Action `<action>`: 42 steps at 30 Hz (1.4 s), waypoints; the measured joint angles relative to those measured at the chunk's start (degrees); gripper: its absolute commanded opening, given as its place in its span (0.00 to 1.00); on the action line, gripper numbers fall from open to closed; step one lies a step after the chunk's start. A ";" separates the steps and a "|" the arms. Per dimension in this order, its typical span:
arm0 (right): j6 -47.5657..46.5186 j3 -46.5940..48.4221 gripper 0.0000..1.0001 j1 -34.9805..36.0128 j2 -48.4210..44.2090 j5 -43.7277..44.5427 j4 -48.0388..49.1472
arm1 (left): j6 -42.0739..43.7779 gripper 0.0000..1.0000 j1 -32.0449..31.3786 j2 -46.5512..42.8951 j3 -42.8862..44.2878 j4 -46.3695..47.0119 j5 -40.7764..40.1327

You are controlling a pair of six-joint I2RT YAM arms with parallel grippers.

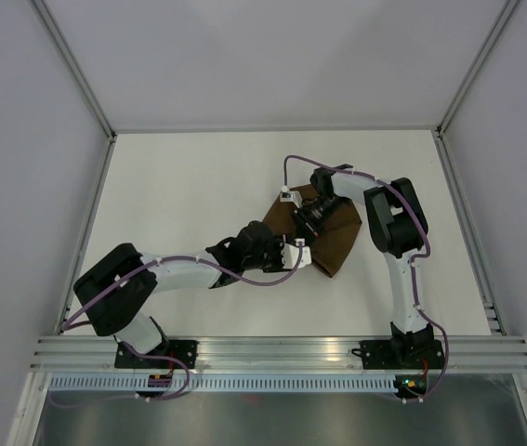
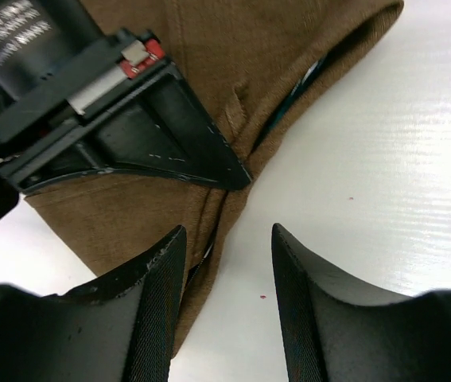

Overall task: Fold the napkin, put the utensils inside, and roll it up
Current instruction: Roll the napkin at the center of the board.

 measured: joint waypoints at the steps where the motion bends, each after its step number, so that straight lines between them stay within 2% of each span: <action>1: 0.02 0.04 0.00 -0.02 0.07 -0.07 -0.02 | 0.57 0.53 -0.04 0.76 0.00 -0.11 0.00; 20: 0.04 0.39 0.01 -0.35 0.68 -0.90 -0.48 | 12.39 0.57 -1.03 8.33 -2.27 9.20 -4.61; 34: 0.04 0.39 0.00 -0.42 0.70 -0.94 -0.50 | 17.59 0.55 -1.05 13.55 0.00 13.25 -4.70; 37: 0.02 0.39 0.00 -0.42 0.70 -0.94 -0.52 | 18.25 0.52 -1.05 14.21 0.72 13.20 -4.70; 39: 0.02 0.39 0.01 -0.42 0.70 -0.94 -0.52 | 18.51 0.47 -1.05 14.58 1.20 12.90 -4.68; 42: 0.02 0.39 0.00 -0.66 0.70 -0.90 -0.68 | 19.19 0.34 -1.29 14.95 2.14 10.82 -4.50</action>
